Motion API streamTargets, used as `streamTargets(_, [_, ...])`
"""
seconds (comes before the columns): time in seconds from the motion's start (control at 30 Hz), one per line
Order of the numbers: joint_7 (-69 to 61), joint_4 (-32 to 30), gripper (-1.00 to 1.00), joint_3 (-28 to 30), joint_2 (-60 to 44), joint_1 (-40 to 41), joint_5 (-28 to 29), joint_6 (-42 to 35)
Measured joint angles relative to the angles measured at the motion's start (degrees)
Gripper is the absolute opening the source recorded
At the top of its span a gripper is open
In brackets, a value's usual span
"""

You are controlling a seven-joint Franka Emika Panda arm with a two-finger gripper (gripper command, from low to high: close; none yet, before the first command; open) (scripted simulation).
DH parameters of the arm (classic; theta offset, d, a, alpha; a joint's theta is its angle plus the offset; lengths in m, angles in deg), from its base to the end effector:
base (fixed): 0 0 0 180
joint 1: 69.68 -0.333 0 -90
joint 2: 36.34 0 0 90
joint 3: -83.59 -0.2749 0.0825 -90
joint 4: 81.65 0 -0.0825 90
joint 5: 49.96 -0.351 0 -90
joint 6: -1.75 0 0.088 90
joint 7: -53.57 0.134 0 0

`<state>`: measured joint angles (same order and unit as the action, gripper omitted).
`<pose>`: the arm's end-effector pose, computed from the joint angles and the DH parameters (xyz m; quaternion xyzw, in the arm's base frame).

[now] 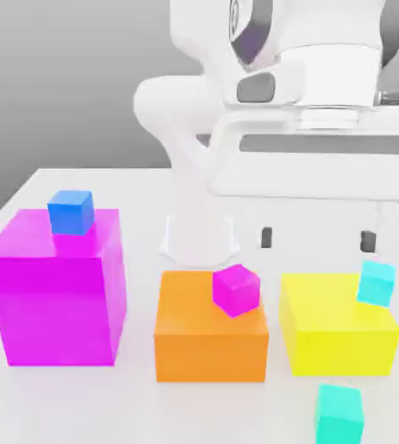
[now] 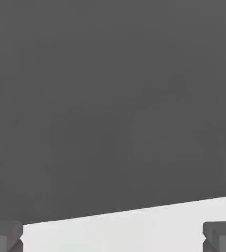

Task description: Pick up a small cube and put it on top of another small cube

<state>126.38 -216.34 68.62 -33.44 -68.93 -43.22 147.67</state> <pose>0.4879 0.1232 0.3300 -0.8858 0.4455 -0.1193 0.0510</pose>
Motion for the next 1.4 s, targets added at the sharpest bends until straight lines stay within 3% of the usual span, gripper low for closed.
streamTargets(0.3, [11.9,-1.2,0.0,-0.4,-18.7,-5.4,3.3,6.2])
streamTargets(0.43, [15.3,0.0,0.0,2.6,-27.0,-8.2,6.6,11.9])
streamTargets(0.47, [16.0,0.5,-1.0,3.5,-29.0,-9.0,7.5,13.4])
streamTargets(0.67, [16.4,0.7,-1.0,4.0,-30.0,-9.4,7.9,14.3])
streamTargets(0.97, [8.4,-4.6,-1.0,-0.1,-14.4,-5.0,2.2,4.1])
streamTargets(1.4, [-13.5,-19.0,-1.0,3.7,12.7,-3.8,-6.2,-8.1])
